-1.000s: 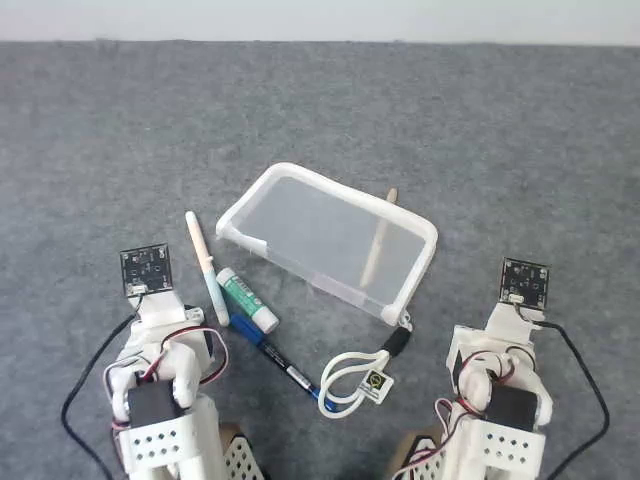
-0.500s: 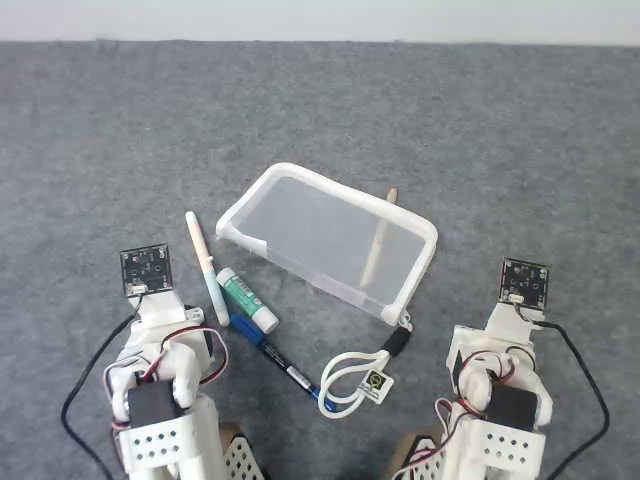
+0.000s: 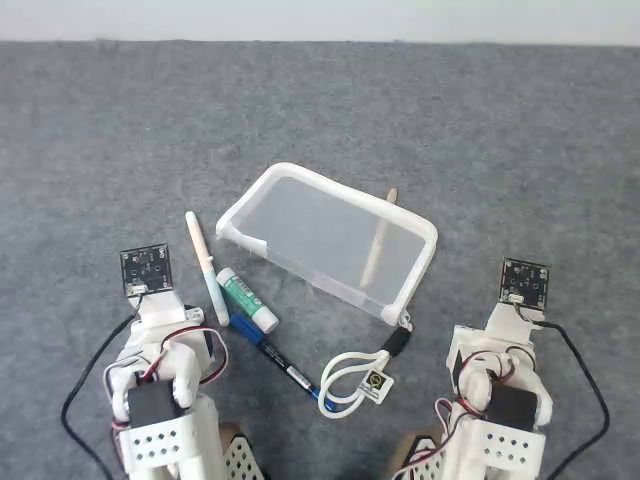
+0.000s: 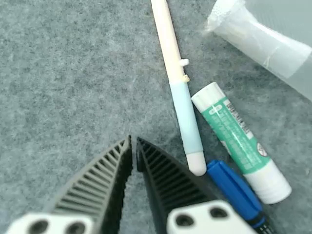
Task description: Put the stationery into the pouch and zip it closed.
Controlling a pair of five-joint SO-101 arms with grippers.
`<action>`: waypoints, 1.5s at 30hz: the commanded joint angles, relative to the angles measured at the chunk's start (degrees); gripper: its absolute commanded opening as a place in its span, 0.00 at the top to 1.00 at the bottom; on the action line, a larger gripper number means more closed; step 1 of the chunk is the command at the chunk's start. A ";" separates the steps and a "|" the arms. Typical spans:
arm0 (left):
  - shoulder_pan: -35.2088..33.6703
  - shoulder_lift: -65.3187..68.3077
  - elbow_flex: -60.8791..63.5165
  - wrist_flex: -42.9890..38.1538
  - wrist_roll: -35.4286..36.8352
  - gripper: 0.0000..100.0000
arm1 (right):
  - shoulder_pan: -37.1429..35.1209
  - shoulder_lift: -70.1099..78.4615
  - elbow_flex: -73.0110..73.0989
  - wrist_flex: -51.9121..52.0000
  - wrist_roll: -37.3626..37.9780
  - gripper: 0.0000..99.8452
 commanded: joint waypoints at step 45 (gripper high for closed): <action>-9.85 -0.79 -1.19 -2.55 -4.66 0.99 | -23.60 30.55 -39.82 -3.74 8.88 0.99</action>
